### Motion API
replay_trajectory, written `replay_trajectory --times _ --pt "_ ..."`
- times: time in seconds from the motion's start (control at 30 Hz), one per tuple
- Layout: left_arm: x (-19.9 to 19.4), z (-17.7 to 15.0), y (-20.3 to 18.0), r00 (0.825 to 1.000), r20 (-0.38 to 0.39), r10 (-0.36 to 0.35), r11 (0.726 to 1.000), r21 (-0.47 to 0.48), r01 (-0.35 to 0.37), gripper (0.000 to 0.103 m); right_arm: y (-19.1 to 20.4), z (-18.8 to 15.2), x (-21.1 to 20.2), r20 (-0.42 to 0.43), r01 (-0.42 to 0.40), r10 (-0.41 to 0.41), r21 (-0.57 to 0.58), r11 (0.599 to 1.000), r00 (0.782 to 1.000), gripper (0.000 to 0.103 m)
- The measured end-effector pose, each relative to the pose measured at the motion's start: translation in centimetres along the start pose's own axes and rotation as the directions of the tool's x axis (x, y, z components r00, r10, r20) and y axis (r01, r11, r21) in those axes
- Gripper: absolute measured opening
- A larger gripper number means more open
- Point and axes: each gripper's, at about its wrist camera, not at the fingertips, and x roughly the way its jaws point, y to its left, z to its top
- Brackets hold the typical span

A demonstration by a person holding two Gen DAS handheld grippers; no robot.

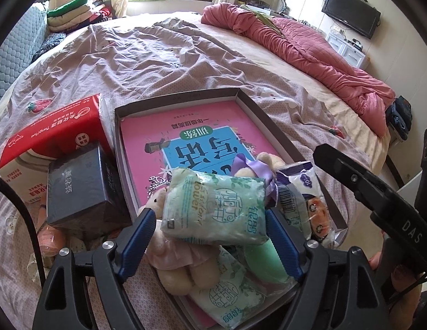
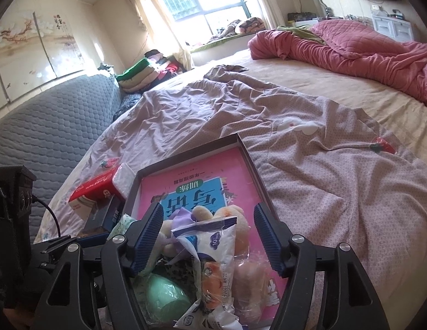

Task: Organize soft objects
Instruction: 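Lower and release the white packet with the right tool while the left tool releases the green packet, then move both open tools back toward the pink towel and floral scrunchie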

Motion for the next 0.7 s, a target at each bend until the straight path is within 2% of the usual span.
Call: replay_trajectory --times 0.33,0.53,0.7 --pt "-2.2 0.0 0.5 0.999 0.040 0.003 1.000 -0.018 -0.002 0.086 1.8 0.4 -1.9 0.097 -0.030 0.038 -0.084 0.996 0.995 0.077" --pt "-4.3 -0.2 1.3 0.997 0.071 0.008 0.999 -0.035 -0.005 0.086 2.5 0.5 -2.6 0.115 -0.027 0.039 -0.102 0.994 0.993 0.078" --pt "-6.7 -0.7 2.7 0.995 0.097 0.031 0.998 -0.051 -0.026 0.086 3.7 0.7 -3.4 0.129 -0.079 0.093 -0.108 0.991 0.987 0.081"
